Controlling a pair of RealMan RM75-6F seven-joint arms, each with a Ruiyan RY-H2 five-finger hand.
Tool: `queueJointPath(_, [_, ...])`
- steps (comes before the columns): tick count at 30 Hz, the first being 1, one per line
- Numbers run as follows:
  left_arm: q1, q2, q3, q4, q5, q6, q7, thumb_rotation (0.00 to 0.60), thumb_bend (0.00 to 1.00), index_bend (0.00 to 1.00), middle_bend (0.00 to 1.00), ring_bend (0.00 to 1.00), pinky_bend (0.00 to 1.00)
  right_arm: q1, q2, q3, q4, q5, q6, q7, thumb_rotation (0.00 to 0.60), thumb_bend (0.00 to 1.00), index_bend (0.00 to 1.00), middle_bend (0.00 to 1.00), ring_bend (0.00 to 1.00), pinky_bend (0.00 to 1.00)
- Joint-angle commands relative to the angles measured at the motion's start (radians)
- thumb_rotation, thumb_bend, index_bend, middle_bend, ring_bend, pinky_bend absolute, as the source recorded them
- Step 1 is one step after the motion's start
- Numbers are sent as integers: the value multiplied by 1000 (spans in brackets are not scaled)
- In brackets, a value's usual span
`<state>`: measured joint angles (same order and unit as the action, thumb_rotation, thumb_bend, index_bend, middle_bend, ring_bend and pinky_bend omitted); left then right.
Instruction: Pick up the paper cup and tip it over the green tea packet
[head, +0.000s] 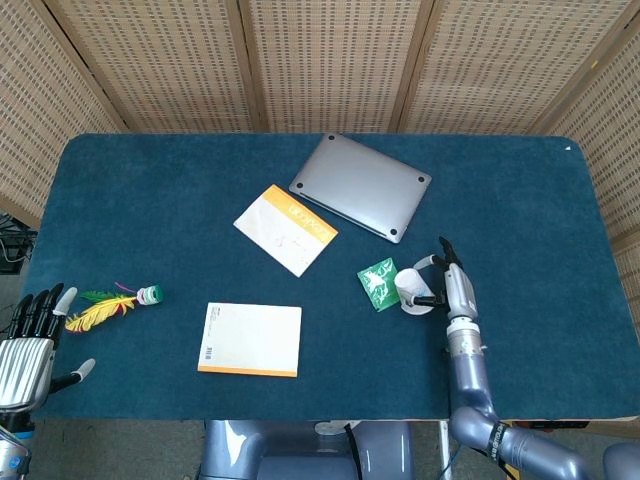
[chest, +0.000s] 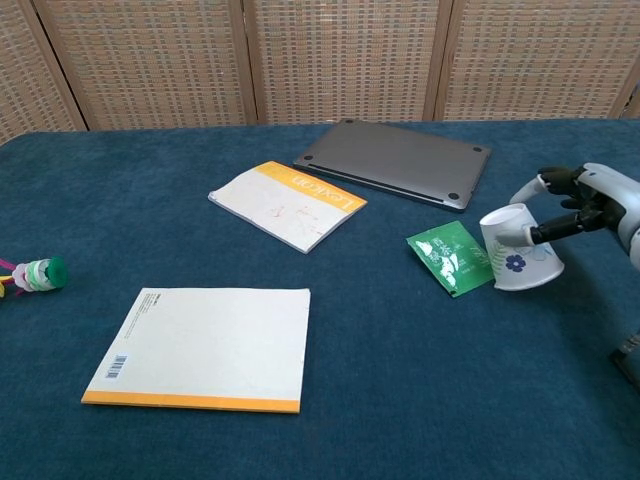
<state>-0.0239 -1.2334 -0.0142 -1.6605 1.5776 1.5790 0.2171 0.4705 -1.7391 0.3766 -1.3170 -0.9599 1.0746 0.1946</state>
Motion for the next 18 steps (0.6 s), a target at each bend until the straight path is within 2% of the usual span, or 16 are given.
queueJointPath(1, [1,1,1,-1,2,2,-1,600,144,0,0,0,0,-7,4,-2,2,5,0,0,600,198,520,0,0,0])
queueJointPath(7, [0,2,0,-1,1,1,-4,600,144,0,0,0,0,-24,17,-5,1,0,13,1,600,200,513,0,0,0])
queueJointPath(18, [2,3,2,-3,6,6,-3,600,145,0,0,0,0,-82,55,-38,-39,-85,112,7,600,226,412,0,0,0])
